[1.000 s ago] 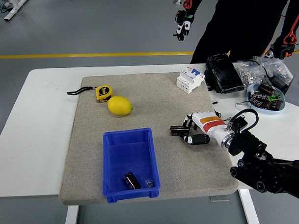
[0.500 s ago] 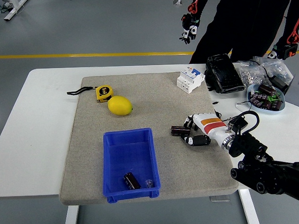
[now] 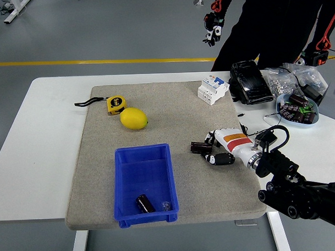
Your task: Pick up the battery,place it into the box
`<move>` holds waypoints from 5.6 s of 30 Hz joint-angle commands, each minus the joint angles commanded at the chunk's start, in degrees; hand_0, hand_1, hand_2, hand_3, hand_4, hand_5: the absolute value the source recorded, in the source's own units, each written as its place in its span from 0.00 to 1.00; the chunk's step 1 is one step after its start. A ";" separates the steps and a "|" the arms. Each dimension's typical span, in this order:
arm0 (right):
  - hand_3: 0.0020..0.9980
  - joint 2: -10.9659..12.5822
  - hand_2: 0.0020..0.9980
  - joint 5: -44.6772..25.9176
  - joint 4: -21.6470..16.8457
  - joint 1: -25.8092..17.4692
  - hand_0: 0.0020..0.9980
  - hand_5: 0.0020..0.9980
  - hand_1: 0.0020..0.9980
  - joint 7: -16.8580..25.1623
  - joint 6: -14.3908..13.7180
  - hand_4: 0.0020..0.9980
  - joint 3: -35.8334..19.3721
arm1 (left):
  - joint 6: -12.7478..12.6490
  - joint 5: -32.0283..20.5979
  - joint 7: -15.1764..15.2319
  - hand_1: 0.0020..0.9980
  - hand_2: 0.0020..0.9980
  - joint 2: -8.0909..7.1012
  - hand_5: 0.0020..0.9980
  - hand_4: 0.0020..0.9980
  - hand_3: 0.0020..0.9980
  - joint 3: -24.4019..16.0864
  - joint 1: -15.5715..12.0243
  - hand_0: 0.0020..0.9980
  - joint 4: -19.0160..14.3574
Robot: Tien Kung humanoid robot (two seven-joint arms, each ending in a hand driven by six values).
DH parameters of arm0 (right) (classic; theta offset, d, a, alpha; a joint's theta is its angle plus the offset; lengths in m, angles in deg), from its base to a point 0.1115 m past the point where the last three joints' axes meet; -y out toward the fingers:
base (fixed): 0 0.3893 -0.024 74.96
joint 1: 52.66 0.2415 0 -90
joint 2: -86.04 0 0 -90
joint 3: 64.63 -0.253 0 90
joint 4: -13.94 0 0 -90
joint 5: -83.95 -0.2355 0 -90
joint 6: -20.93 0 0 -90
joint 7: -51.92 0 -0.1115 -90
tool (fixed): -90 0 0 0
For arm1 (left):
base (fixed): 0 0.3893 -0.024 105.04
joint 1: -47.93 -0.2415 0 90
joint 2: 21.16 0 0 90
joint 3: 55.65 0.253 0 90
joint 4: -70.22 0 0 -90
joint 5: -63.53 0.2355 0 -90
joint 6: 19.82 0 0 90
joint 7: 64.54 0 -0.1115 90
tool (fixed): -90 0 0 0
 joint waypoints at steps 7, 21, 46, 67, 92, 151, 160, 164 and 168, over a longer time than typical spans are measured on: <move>0.46 0.40 0.45 0.39 -0.81 0.18 0.14 0.34 0.31 0.07 0.20 0.63 -0.89 | -0.04 -0.04 0.04 0.66 0.66 -0.02 0.58 0.63 0.58 -0.06 -0.05 0.66 0.06; 0.46 2.31 0.45 1.95 -2.69 0.96 0.13 0.33 0.31 -0.83 0.30 0.62 -3.88 | 0.01 0.33 0.00 0.65 0.65 -0.17 0.58 0.63 0.58 -0.40 -0.31 0.66 0.18; 0.53 3.81 0.49 5.73 -3.12 1.03 0.29 0.26 0.41 -2.61 3.69 0.65 -6.03 | 0.01 0.36 -0.03 0.65 0.65 -0.22 0.58 0.63 0.58 -0.71 -0.86 0.66 0.31; 0.76 4.80 0.62 8.33 -5.74 1.20 0.37 0.30 0.51 -1.85 5.67 0.87 -8.55 | 0.20 1.12 -0.14 0.65 0.65 -0.34 0.58 0.63 0.58 -1.16 -1.58 0.66 0.32; 0.57 3.28 0.51 6.22 -3.92 1.48 0.26 0.28 0.41 -1.16 2.41 0.73 -7.10 | 0.40 0.99 -0.28 0.65 0.65 -0.37 0.58 0.63 0.58 -0.77 -1.13 0.66 0.10; 0.67 4.06 0.59 10.69 -4.52 1.97 0.34 0.25 0.47 -1.49 7.03 0.76 -7.42 | 0.88 2.64 -0.72 0.65 0.65 -0.63 0.58 0.63 0.58 -1.54 -1.08 0.66 0.04; 0.66 4.13 0.58 11.26 -4.41 2.07 0.33 0.24 0.46 -1.45 6.47 0.75 -7.41 | 0.82 2.45 -0.72 0.65 0.65 -0.66 0.58 0.63 0.58 -1.27 -0.93 0.66 -0.06; 0.65 4.23 0.58 11.51 -4.40 2.15 0.32 0.24 0.45 -1.53 6.31 0.75 -7.44 | 0.86 2.49 -0.71 0.65 0.65 -0.68 0.58 0.63 0.58 -1.23 -0.77 0.66 -0.08; 0.65 4.22 0.58 11.56 -4.41 2.18 0.32 0.24 0.45 -1.54 5.93 0.75 -7.43 | 0.87 2.44 -0.70 0.65 0.65 -0.69 0.58 0.63 0.58 -1.16 -0.70 0.66 -0.10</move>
